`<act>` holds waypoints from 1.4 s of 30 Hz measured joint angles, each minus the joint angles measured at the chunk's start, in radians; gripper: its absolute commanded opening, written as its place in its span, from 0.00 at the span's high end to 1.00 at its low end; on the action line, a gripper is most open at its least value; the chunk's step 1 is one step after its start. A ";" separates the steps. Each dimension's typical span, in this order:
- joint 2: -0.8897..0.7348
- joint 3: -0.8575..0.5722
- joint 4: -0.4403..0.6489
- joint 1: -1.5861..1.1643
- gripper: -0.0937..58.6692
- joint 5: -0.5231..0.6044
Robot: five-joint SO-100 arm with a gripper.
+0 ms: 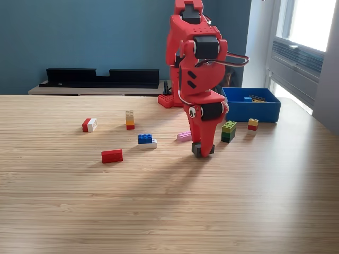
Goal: Grasp a lego block and put it in the bin.
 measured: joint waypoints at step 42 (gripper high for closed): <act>0.742 0.463 0.258 -0.965 1.00 0.265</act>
